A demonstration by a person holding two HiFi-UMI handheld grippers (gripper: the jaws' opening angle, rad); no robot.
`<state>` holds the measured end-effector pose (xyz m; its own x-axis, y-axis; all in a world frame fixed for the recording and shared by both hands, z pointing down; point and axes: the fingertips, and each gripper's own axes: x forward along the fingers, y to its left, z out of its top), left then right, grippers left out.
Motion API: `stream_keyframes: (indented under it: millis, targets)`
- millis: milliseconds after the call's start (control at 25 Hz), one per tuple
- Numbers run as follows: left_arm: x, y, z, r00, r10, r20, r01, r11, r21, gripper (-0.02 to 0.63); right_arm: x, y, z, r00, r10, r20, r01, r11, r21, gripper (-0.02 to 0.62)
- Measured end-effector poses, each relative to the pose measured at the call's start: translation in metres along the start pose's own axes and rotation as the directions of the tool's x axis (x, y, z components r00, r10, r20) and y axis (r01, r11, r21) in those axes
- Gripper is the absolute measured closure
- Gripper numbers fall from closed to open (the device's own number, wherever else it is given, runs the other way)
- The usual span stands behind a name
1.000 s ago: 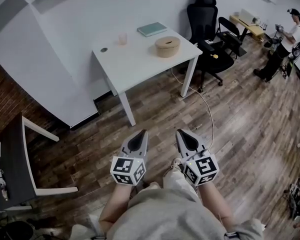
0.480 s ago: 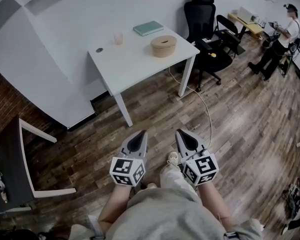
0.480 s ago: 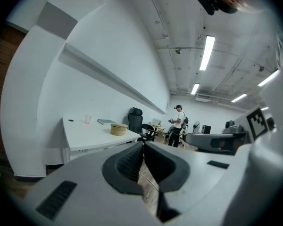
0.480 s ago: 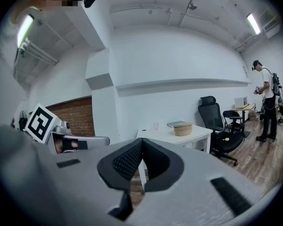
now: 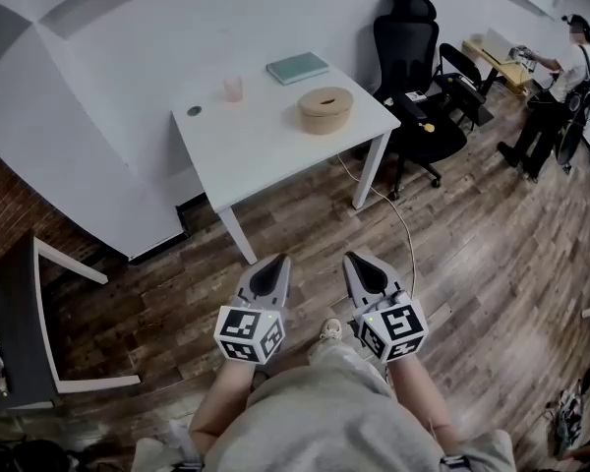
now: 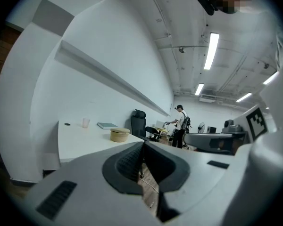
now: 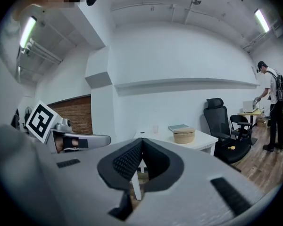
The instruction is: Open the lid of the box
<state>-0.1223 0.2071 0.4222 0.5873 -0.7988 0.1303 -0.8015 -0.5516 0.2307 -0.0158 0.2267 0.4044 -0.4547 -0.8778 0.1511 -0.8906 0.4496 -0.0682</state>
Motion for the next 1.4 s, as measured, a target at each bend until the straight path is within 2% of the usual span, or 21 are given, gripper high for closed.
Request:
stream_keyframes:
  millis: [720,1040,1400]
  targets:
    - [0.138,-0.012,0.021,0.995,0.095,0.032,-0.095,0.995,0.001,0.597,0.060,-0.130,0.018,0.992,0.129,-0.014,-0.130,0.991,-0.041,0.594]
    - [0.163,-0.010,0.017,0.991,0.133,0.014,-0.133,0.991,0.002,0.597,0.076,-0.159,0.012,0.988,0.151,-0.012,-0.151,0.988,-0.018,0.594]
    - [0.195,0.005,0.016,0.990,0.143,0.001,-0.143,0.990,-0.013,0.596,0.101,-0.181,0.007,0.988,0.150,-0.039,-0.150,0.989,0.001,0.594]
